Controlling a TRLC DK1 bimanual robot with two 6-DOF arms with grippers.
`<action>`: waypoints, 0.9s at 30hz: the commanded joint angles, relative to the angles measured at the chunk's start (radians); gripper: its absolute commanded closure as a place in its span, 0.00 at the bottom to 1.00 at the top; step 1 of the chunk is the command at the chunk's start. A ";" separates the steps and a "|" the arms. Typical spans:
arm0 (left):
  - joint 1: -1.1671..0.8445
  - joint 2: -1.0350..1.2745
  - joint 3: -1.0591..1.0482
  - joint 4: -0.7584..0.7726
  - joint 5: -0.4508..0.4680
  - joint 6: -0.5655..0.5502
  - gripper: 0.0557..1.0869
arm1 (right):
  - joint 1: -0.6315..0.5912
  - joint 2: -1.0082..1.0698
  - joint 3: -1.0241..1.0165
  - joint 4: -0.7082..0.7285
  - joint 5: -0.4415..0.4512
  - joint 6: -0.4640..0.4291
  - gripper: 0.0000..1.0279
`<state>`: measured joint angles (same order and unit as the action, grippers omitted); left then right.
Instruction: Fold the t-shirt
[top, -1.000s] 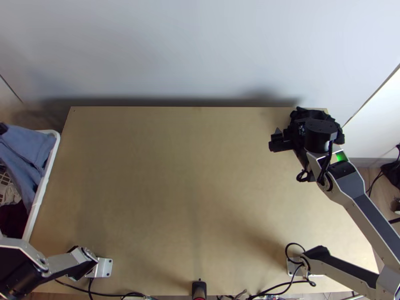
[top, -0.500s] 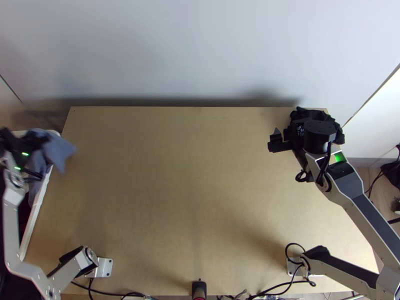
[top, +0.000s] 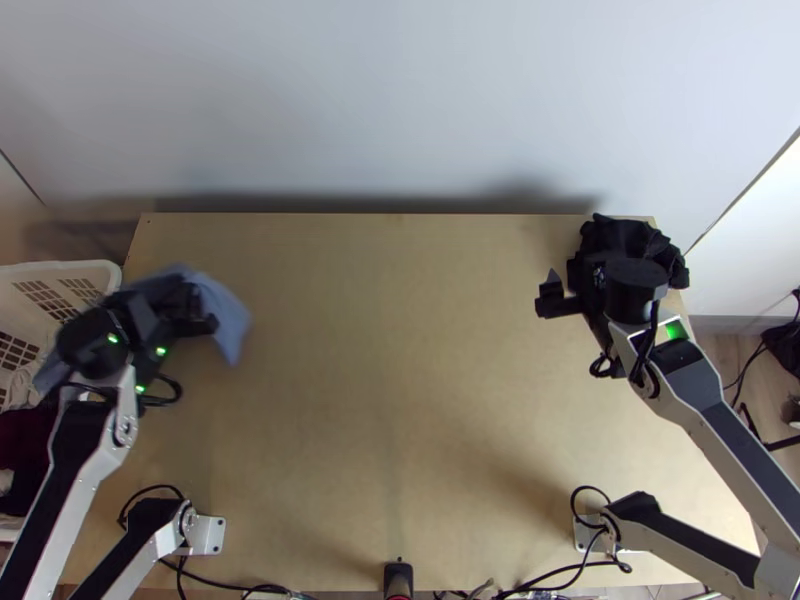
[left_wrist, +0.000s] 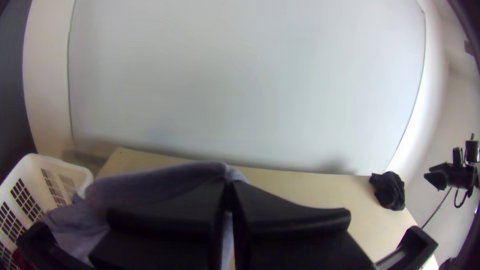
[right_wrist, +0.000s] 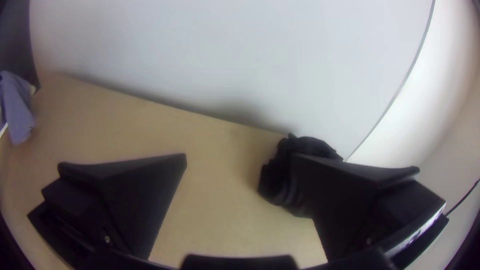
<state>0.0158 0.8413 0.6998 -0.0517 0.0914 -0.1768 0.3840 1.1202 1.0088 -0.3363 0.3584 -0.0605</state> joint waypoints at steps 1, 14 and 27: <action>-0.214 -0.028 -0.083 0.151 -0.117 -0.105 0.96 | -0.013 -0.051 -0.088 0.013 0.001 0.014 0.05; -0.600 0.110 0.084 0.174 -0.318 -0.434 0.96 | -0.019 -0.134 -0.240 0.040 -0.001 0.070 0.07; -0.945 0.527 0.164 0.411 -0.354 -0.518 0.96 | -0.060 -0.255 -0.366 0.043 -0.001 0.163 0.07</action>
<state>-0.7677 1.1633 0.7918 0.2623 -0.2371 -0.6659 0.3515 0.9306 0.7052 -0.2958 0.3561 0.0605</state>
